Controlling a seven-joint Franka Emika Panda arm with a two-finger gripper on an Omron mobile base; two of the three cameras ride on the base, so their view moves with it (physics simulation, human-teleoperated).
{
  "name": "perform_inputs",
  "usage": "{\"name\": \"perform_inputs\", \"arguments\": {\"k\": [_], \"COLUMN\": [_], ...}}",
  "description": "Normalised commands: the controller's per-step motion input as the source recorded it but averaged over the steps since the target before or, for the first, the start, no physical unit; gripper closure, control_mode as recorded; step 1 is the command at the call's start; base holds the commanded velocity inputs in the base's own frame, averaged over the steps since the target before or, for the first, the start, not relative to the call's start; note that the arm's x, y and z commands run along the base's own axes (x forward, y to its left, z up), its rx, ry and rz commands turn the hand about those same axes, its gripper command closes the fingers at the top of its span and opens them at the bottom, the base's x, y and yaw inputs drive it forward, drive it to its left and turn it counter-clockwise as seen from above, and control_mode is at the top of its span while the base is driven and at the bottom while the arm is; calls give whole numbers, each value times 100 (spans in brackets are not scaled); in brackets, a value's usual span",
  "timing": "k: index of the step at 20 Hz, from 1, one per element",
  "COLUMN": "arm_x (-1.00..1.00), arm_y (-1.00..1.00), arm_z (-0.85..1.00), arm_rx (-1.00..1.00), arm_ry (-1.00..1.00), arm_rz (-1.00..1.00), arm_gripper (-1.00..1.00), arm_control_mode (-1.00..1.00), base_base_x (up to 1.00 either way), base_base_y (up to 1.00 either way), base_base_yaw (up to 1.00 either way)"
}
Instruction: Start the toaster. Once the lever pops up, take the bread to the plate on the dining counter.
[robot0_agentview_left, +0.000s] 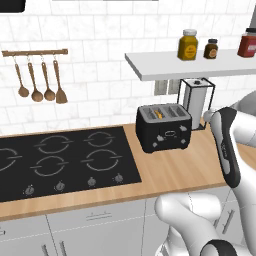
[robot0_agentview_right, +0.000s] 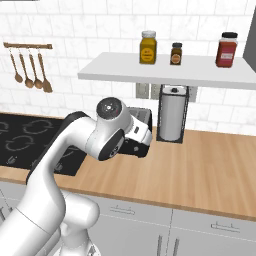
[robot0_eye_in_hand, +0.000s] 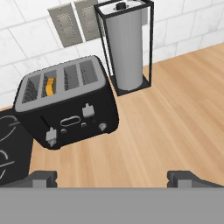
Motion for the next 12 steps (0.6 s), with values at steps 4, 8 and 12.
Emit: {"name": "perform_inputs", "arguments": {"k": [4,8,12], "arm_x": [0,0,0], "arm_y": [0,0,0], "arm_z": [0,0,0], "arm_rx": [0,0,0], "arm_ry": [0,0,0], "arm_rz": [0,0,0], "arm_gripper": [-100,-100,-100], "arm_control_mode": [-100,-100,-100], "base_base_x": [0,0,0], "base_base_y": [0,0,0], "base_base_yaw": [0,0,0]}}
